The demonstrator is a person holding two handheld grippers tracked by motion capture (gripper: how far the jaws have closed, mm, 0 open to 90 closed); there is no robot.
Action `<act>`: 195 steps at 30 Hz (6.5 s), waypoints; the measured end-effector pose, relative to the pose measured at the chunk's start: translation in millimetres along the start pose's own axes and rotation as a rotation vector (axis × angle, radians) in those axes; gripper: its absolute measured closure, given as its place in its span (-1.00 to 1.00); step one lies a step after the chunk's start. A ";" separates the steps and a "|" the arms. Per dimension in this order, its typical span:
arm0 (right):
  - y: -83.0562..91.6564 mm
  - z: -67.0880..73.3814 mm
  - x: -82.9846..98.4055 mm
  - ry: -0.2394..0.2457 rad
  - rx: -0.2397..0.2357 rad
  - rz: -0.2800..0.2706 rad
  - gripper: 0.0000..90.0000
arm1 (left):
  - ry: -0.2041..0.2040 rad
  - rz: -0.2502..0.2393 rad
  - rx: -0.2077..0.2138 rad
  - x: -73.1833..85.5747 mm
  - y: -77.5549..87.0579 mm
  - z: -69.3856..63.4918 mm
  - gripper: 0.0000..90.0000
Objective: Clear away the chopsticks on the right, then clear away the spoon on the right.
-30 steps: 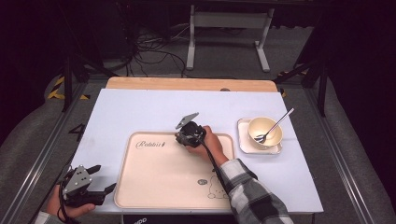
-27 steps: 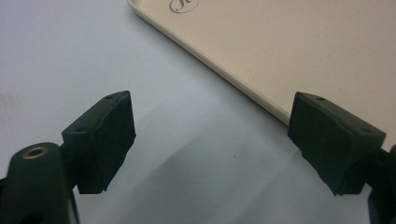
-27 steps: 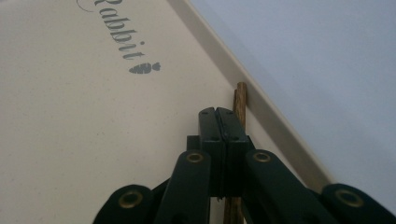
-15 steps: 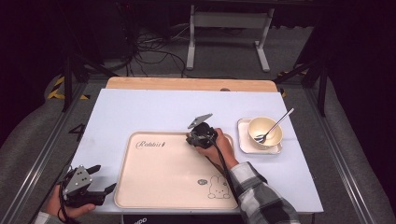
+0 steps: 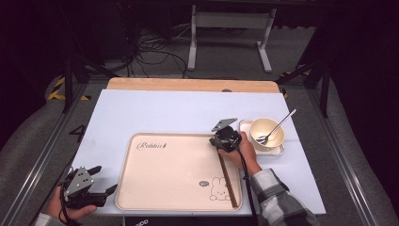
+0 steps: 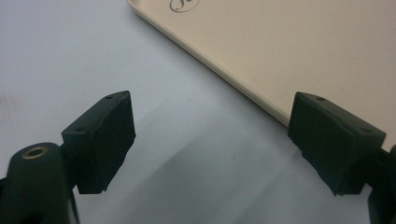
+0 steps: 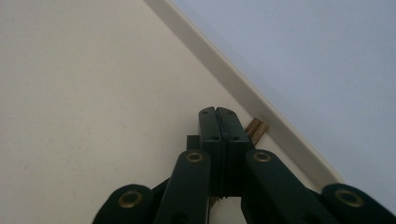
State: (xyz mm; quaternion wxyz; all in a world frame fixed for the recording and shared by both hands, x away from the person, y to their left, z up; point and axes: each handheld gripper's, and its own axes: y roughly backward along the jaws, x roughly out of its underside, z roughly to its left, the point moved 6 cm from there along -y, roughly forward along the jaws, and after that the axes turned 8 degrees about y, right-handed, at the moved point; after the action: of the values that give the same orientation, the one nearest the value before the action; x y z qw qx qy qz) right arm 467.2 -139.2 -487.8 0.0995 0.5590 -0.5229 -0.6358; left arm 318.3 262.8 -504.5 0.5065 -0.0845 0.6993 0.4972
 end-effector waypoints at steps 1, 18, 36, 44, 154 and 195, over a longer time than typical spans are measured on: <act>2.3 -2.4 3.7 -0.011 0.004 -0.003 1.00 | -0.001 0.000 0.000 -0.1 -0.4 -0.2 -0.65; 18.6 -25.0 33.7 -0.082 0.058 -0.045 0.98 | 0.004 -0.002 -0.007 0.5 2.4 -1.1 -0.66; 22.0 -27.3 28.4 -0.067 0.087 -0.127 0.84 | 0.004 0.002 -0.012 1.0 1.3 1.5 -0.66; 32.0 -25.5 23.7 -0.058 0.086 -0.165 0.79 | 0.006 -0.005 -0.010 0.6 2.1 1.1 -0.66; 148.6 -160.5 139.6 -0.700 0.179 -0.536 0.79 | 0.008 -0.021 0.004 0.1 8.4 -2.3 -0.67; 126.0 -166.7 150.4 -0.824 0.076 -0.580 0.71 | 0.005 -0.011 -0.006 0.6 7.2 -1.5 -0.66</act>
State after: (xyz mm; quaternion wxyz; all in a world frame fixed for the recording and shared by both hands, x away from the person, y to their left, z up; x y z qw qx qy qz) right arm 491.8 -393.0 -452.6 -0.3166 0.3870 -0.3647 -0.7855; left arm 312.7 265.4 -500.6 0.5073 -0.0911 0.6986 0.4963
